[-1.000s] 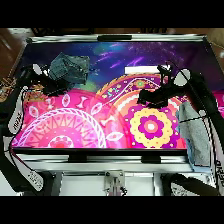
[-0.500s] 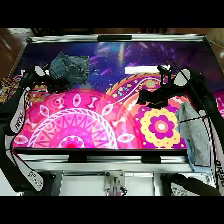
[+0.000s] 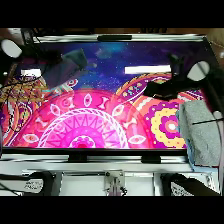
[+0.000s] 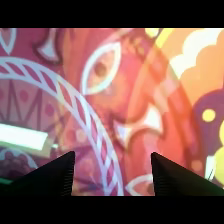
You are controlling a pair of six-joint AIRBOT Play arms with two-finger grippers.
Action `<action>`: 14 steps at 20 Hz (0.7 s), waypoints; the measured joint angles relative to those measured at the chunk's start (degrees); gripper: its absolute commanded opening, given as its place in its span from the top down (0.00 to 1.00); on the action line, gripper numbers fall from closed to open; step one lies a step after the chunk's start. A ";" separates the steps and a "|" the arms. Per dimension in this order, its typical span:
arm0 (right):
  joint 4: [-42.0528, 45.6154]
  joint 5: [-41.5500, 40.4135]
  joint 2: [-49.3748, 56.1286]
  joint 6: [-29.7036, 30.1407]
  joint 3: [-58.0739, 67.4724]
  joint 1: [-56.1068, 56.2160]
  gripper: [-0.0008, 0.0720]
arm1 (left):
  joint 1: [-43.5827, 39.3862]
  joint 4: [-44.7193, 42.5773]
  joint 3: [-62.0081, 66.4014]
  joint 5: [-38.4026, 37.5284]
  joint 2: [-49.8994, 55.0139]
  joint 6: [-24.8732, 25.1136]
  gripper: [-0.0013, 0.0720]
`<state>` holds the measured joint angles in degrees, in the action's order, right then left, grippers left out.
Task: Fold the shirts.
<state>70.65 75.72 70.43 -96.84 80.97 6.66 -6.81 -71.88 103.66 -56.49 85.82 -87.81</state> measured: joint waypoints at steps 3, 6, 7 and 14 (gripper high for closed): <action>5.53 0.28 -6.01 0.24 6.86 -2.97 0.18 | -8.79 0.26 -0.11 2.45 -9.53 -0.24 0.84; 11.41 0.50 -12.96 0.35 12.26 -5.88 0.18 | -18.84 0.31 -2.05 2.16 -13.42 -1.95 0.84; 12.83 0.79 -15.08 0.24 13.22 -6.49 0.18 | -22.51 0.11 -3.76 2.01 -13.70 -2.71 0.84; 15.93 8.13 -22.32 -0.24 15.52 -8.17 0.18 | -41.22 -0.09 -17.03 7.02 -5.88 -6.40 0.00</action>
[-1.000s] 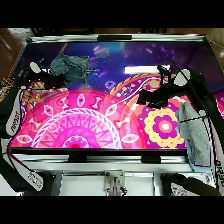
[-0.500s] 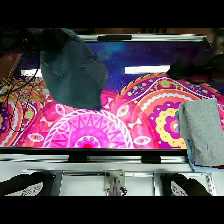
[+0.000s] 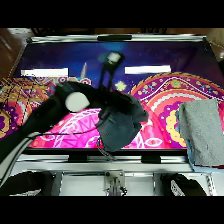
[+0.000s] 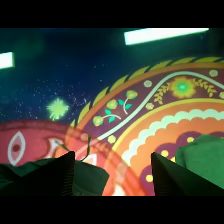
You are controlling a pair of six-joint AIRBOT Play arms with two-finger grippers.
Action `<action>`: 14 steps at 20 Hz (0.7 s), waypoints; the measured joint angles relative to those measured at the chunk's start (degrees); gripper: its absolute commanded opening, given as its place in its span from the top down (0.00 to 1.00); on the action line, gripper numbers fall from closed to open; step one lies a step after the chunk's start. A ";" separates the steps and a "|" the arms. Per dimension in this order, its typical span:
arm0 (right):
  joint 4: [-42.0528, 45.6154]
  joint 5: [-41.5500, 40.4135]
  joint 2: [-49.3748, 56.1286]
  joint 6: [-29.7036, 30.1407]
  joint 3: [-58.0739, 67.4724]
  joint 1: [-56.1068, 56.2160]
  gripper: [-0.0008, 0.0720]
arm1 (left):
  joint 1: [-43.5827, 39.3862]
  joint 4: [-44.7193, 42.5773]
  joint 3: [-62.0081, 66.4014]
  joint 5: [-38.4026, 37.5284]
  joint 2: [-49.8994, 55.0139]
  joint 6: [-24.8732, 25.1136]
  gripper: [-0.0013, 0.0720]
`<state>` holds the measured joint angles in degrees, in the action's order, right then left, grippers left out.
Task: Fold the shirts.
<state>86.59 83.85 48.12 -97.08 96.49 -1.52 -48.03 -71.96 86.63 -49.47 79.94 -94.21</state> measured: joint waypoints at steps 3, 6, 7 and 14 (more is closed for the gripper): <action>-1.22 4.33 1.49 -0.22 0.15 -0.15 0.18 | -0.85 -0.04 -0.07 -3.21 2.95 -0.87 0.00; -2.89 6.99 4.72 -0.13 0.22 -0.17 0.18 | 4.87 -1.22 4.35 -13.81 3.54 -0.09 0.01; -3.76 7.56 6.36 0.26 0.22 -0.17 0.18 | 7.56 -1.31 5.92 -17.79 3.39 0.57 0.01; -10.49 10.38 22.40 6.21 0.15 -0.17 0.09 | 26.86 -0.76 3.69 -35.10 0.17 3.48 0.01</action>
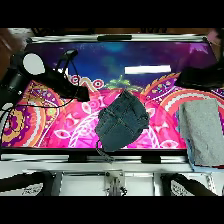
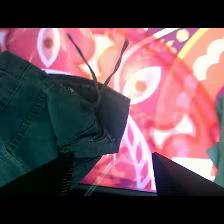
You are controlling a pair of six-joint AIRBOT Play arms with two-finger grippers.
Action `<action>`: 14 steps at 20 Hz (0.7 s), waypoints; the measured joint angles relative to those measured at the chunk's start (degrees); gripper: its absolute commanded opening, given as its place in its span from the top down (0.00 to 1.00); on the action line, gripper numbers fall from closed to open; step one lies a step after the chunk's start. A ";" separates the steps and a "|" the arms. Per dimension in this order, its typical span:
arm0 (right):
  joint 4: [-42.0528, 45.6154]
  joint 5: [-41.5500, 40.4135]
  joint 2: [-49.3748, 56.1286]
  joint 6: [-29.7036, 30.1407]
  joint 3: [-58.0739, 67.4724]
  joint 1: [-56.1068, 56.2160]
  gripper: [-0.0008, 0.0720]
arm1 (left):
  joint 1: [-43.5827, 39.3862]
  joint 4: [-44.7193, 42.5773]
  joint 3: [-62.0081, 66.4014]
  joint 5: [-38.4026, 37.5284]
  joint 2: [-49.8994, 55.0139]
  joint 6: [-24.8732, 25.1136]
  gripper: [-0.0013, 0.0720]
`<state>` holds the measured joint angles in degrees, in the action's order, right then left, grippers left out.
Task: Fold the shirts.
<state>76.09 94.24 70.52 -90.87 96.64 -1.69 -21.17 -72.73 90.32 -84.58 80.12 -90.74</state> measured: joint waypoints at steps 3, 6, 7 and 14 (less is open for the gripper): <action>-8.33 0.81 8.66 4.46 0.00 0.02 0.09 | 1.99 4.37 -10.10 -1.07 -0.42 0.76 0.01; -14.64 1.33 16.28 6.86 0.00 0.09 0.09 | 1.64 7.89 -21.14 3.48 -0.61 1.40 0.01; -15.56 1.29 18.32 7.80 0.00 0.28 0.09 | 1.42 9.29 -24.15 5.70 -0.63 1.46 0.01; -17.84 -0.28 26.01 17.57 0.00 6.12 0.09 | -0.26 20.20 -37.92 20.48 -0.46 4.66 0.01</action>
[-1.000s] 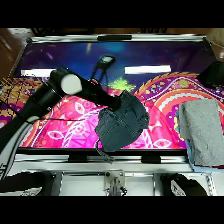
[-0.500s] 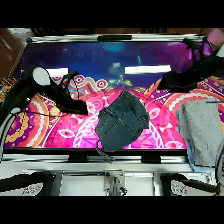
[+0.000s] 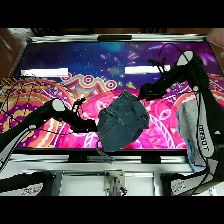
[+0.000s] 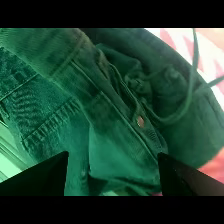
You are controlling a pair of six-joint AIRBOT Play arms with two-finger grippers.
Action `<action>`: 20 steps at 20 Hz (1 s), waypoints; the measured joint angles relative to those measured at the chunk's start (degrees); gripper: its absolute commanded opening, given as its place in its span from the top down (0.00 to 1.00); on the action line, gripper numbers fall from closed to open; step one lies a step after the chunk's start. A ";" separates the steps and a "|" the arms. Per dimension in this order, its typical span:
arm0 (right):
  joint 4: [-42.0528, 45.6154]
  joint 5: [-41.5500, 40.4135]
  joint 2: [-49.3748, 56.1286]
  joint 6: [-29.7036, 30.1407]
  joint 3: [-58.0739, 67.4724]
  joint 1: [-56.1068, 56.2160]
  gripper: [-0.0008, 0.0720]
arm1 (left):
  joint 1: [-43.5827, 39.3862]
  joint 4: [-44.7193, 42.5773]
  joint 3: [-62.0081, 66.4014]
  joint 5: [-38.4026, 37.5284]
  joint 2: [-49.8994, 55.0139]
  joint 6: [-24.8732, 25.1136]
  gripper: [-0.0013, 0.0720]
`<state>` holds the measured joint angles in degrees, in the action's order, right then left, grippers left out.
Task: Fold the shirts.
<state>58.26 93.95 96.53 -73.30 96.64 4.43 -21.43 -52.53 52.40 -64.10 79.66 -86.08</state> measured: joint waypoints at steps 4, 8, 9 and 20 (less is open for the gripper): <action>2.21 -1.90 0.83 2.78 0.00 3.52 0.09 | -2.34 2.75 -1.84 5.86 1.40 1.81 0.01; 5.57 -3.69 1.22 3.67 0.00 6.29 0.13 | -4.11 7.80 -2.32 11.37 3.74 4.72 0.50; 6.29 -4.09 1.42 3.65 0.00 6.78 0.39 | -4.37 9.07 -2.38 12.68 4.15 5.33 0.67; 9.20 -11.10 -3.02 3.43 8.76 8.79 0.84 | 4.15 8.55 12.70 11.15 -2.80 11.43 0.84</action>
<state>67.46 82.85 93.51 -69.87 105.41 13.21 -17.28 -43.99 65.10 -52.95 76.86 -74.65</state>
